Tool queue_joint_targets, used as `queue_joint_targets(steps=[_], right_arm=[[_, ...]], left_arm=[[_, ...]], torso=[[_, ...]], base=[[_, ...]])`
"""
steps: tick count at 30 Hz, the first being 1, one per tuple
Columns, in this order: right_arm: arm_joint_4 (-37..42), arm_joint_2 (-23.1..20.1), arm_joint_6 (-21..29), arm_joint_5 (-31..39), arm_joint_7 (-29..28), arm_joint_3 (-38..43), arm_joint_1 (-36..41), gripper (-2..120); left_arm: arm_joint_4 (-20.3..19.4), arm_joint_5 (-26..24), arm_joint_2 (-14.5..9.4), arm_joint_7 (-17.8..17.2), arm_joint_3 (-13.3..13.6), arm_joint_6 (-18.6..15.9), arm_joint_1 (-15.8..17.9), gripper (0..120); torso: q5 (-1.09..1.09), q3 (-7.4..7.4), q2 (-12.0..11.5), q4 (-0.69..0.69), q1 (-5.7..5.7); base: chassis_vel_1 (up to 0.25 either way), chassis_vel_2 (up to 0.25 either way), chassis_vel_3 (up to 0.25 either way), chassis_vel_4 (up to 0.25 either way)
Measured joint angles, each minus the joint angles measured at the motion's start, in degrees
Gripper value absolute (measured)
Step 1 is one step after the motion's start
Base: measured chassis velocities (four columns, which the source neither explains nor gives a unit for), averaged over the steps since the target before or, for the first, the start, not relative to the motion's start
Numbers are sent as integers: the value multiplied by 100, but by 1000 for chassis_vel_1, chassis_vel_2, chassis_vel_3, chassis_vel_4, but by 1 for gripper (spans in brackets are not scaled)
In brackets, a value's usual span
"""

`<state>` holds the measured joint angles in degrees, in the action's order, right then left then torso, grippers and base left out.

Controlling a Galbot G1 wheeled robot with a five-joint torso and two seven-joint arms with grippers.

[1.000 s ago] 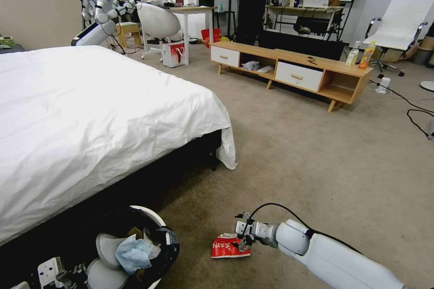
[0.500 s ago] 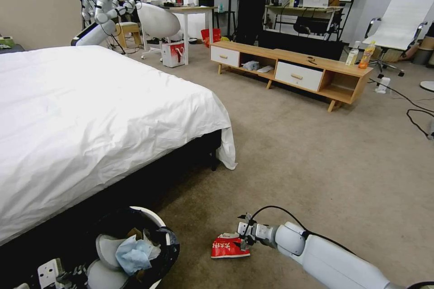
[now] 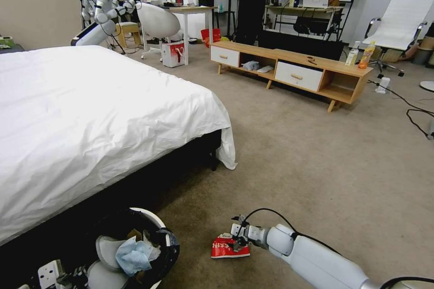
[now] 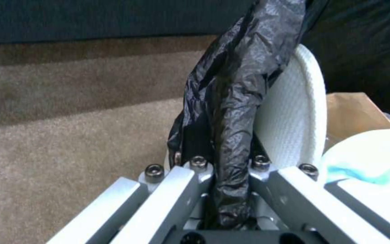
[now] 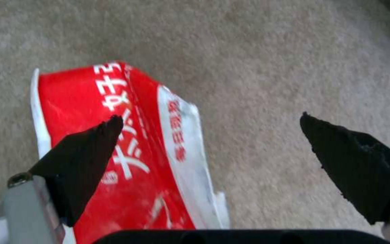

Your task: Pick up the trash bin and place the garbage on the floor into it.

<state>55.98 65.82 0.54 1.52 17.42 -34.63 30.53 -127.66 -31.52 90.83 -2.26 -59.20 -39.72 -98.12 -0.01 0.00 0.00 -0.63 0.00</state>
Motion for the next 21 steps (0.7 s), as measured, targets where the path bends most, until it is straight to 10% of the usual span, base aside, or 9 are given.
queue_joint_targets(steps=[21], right_arm=[[-328,220,-244,-53,-15,60,160,100]], left_arm=[[-19,39,14,4,51,9,-16,1]], torso=[[1,0,0,0,0]], base=[[0,0,0,0]])
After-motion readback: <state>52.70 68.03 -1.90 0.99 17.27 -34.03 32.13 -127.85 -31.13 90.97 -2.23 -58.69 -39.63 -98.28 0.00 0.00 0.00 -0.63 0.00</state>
